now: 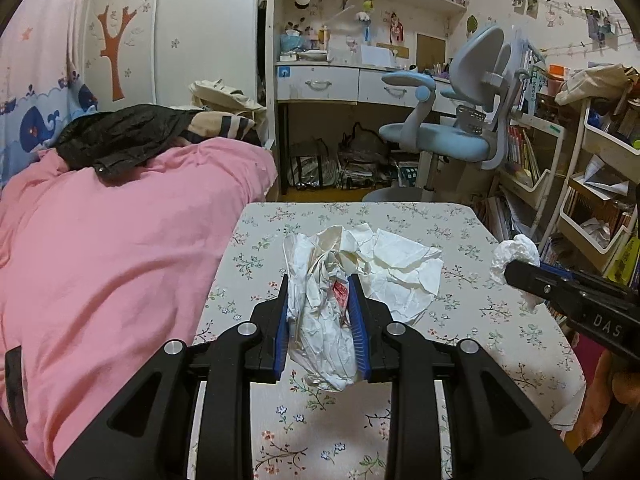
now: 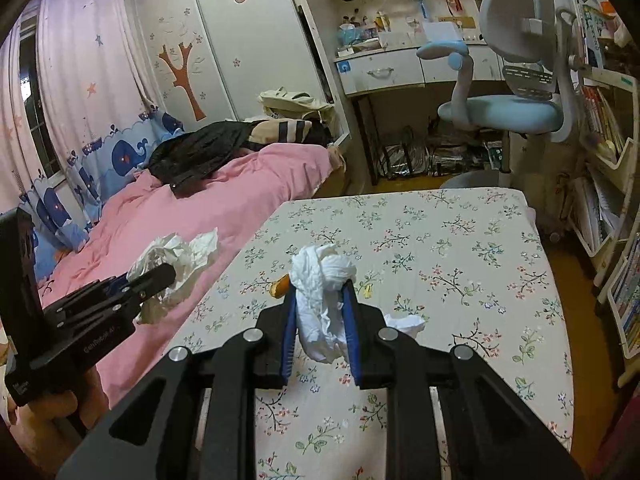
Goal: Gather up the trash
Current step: 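Lift both held tissues and carry them toward the yellow bin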
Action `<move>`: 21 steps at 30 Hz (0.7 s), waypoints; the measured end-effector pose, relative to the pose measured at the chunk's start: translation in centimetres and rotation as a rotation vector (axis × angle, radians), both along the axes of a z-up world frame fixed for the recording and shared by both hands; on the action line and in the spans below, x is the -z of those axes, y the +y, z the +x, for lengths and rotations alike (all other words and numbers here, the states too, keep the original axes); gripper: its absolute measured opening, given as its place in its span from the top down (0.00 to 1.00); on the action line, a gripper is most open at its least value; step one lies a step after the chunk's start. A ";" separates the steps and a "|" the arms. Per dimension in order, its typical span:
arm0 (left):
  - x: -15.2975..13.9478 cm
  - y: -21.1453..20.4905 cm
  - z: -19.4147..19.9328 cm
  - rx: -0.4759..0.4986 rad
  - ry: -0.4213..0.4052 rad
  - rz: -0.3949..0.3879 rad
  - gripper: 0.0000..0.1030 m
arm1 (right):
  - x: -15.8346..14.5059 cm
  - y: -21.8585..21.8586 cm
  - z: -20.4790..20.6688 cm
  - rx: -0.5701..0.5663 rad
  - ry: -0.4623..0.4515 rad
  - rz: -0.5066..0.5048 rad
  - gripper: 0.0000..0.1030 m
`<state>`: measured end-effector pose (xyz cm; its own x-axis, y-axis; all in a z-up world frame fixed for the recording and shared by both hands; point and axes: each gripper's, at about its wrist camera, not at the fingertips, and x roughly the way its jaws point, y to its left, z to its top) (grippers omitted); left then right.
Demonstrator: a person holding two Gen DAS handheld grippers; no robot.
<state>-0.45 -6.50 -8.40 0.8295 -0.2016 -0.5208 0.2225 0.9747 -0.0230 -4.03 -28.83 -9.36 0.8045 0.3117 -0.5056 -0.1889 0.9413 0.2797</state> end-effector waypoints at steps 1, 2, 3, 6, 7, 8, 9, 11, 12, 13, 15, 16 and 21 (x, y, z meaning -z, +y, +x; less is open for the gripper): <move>0.0 0.0 -0.3 -0.003 -0.004 -0.001 0.76 | 0.0 0.1 -0.2 0.000 -0.001 -0.003 0.78; 0.0 0.0 -0.5 -0.004 -0.005 -0.001 0.76 | 0.0 0.2 -0.5 0.000 -0.003 -0.008 0.78; 0.0 0.0 -0.7 -0.003 -0.004 -0.002 0.76 | 0.0 0.2 -0.6 0.000 -0.005 -0.010 0.78; -0.1 0.0 -1.4 -0.002 -0.011 0.000 0.76 | 0.0 0.2 -1.1 -0.005 -0.006 -0.010 0.78; -0.1 0.0 -1.7 -0.003 -0.011 -0.004 0.76 | 0.0 0.3 -1.3 -0.006 -0.006 -0.009 0.78; -0.1 0.1 -1.9 -0.005 -0.012 -0.006 0.76 | 0.0 0.4 -1.6 -0.009 -0.006 -0.007 0.78; -0.2 0.2 -2.1 -0.006 -0.012 -0.008 0.76 | 0.0 0.4 -2.0 -0.013 -0.006 -0.005 0.78; -0.1 0.3 -2.6 -0.005 -0.010 -0.011 0.76 | 0.2 0.7 -2.7 -0.024 -0.001 -0.002 0.77; 0.0 0.4 -2.8 -0.004 -0.007 -0.012 0.76 | 0.3 0.8 -3.1 -0.031 0.004 -0.003 0.77; 0.1 0.5 -3.3 -0.005 -0.005 -0.014 0.76 | 0.3 1.0 -3.5 -0.036 0.008 -0.003 0.77; 0.3 0.8 -4.2 -0.005 0.002 -0.021 0.76 | 0.7 1.5 -4.5 -0.052 0.024 -0.004 0.77; 0.5 1.0 -4.8 -0.006 0.008 -0.024 0.76 | 0.8 1.6 -4.9 -0.058 0.030 -0.002 0.77; 1.4 1.4 -7.1 -0.007 0.035 -0.023 0.76 | 2.4 2.9 -7.6 -0.102 0.090 0.000 0.77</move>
<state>-7.53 -5.11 -9.82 0.8124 -0.2081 -0.5447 0.2142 0.9753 -0.0531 -11.58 -25.96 -11.75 0.7204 0.3894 -0.5740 -0.2577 0.9186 0.2997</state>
